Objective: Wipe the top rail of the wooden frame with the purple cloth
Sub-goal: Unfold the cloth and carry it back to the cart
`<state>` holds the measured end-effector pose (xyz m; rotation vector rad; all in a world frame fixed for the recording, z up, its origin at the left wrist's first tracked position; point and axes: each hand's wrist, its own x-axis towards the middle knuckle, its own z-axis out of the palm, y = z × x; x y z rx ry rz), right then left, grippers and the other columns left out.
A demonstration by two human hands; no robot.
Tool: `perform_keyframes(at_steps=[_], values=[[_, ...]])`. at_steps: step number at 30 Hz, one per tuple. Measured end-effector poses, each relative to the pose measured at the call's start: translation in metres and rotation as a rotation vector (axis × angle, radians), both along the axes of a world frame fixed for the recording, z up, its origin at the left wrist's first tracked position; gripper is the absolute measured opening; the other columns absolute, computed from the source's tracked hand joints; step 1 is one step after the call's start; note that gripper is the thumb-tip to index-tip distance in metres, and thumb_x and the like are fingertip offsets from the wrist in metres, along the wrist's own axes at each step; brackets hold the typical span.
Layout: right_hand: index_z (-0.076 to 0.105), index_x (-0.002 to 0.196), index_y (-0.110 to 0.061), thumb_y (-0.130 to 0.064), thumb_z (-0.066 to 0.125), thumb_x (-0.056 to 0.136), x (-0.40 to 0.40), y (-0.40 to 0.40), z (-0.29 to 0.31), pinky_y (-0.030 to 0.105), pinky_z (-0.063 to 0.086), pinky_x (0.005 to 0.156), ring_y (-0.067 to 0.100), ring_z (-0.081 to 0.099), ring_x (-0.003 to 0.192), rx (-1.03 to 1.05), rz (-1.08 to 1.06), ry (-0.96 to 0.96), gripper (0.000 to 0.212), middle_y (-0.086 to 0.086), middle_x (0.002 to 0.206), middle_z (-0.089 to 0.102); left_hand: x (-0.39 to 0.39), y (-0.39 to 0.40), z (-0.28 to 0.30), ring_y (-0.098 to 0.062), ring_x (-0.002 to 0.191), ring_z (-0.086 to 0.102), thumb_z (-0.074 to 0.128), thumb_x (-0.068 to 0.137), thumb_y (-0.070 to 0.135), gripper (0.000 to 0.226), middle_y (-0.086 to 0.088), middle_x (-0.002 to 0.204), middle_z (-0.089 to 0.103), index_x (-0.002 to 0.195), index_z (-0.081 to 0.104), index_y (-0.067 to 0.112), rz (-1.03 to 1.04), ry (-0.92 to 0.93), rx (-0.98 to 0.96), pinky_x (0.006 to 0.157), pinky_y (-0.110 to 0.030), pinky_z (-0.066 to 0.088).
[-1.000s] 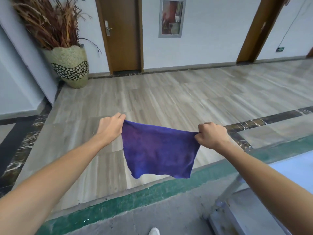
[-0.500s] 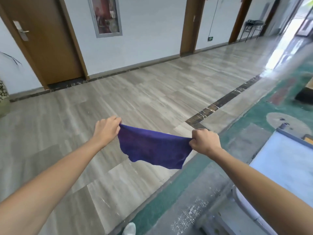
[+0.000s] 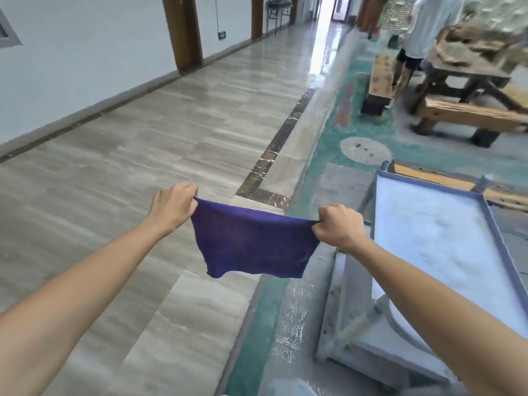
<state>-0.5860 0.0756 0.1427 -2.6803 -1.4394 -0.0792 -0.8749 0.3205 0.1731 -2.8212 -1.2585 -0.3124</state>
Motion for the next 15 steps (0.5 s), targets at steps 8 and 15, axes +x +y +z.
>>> perform_keyframes(at_steps=[8, 15], values=[[0.051, 0.069, -0.014, -0.023, 0.051, 0.066, 0.035, -0.021, -0.016, 0.03, 0.044, 0.054, 0.035, 0.058, 0.068, -0.014, -0.264, 0.023, 0.01, 0.001, 0.072, 0.06, 0.116, 0.048, -0.015, -0.042, 0.086, 0.067, 0.055, 0.087, 0.013, 0.01, -0.012, 0.098, 0.069, 0.093, 0.063, 0.011, -0.229, -0.003, 0.039, 0.065, -0.039, 0.04], [0.05, 0.066, -0.012, -0.023, 0.05, 0.063, 0.085, -0.041, -0.036, 0.026, 0.036, 0.05, 0.032, 0.055, 0.06, -0.056, -0.461, 0.086, 0.012, 0.003, 0.066, 0.055, 0.242, 0.066, -0.041, -0.044, 0.084, 0.067, 0.054, 0.086, 0.012, 0.007, -0.014, 0.097, 0.067, 0.09, 0.059, 0.009, -0.438, 0.005, 0.014, 0.062, -0.04, 0.041]])
